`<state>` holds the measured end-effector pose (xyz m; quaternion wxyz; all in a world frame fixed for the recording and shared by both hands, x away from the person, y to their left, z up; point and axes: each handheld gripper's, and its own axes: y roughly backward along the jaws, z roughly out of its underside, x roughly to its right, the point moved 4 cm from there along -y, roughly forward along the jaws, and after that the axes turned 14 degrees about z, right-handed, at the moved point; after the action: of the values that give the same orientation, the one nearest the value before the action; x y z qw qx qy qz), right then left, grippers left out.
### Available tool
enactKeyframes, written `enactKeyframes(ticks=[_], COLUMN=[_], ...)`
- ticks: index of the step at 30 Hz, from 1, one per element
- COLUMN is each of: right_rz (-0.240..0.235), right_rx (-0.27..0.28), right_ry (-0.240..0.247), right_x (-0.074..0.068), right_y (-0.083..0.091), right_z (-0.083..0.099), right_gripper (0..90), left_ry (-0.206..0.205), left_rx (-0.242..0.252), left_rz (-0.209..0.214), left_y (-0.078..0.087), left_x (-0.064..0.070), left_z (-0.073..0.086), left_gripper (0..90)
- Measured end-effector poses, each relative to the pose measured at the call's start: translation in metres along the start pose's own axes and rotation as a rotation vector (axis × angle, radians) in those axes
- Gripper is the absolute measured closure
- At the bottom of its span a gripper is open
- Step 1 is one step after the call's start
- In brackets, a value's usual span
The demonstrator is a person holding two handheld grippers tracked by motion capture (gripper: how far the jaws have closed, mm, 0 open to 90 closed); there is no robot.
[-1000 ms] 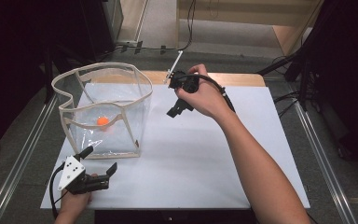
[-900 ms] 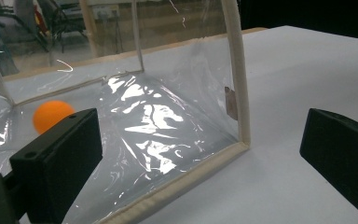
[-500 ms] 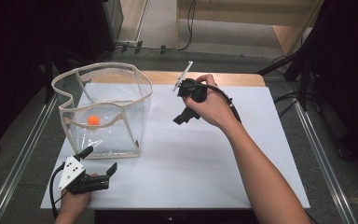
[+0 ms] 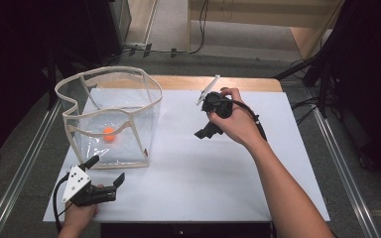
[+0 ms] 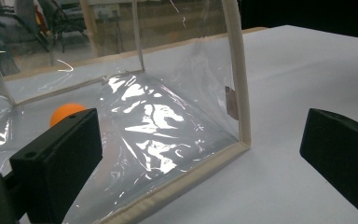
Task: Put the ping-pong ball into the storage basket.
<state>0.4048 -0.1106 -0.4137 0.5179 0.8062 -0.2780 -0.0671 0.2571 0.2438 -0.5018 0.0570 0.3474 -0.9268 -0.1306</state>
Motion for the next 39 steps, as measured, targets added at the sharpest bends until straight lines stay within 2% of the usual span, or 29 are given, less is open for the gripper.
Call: enactKeyframes(ticks=[13, 20, 24, 36, 39], right_rz=[0.002, 0.005, 0.000, 0.001, 0.007], right_rx=[0.024, 0.059, 0.087, 0.162, 0.180], right_ry=[-0.030, -0.057, -0.056, -0.106, -0.132], right_x=[-0.005, -0.006, -0.008, -0.015, -0.017], right_y=[-0.009, -0.011, -0.013, -0.014, -0.015], right_z=[0.029, 0.047, 0.057, 0.091, 0.100], right_gripper=[0.0, 0.0, 0.0, 0.0, 0.0], left_ry=[-0.003, -0.005, -0.004, -0.004, -0.005], left_rx=[0.001, -0.001, 0.000, -0.002, -0.002], left_rz=[-0.001, -0.001, -0.002, -0.003, -0.004], left_y=[0.000, 0.000, 0.000, 0.000, 0.000], left_x=[0.000, 0.000, 0.000, 0.000, 0.000], left_z=[0.000, 0.000, 0.000, 0.000, 0.000], left_gripper=[0.0, 0.0, 0.0, 0.0, 0.0])
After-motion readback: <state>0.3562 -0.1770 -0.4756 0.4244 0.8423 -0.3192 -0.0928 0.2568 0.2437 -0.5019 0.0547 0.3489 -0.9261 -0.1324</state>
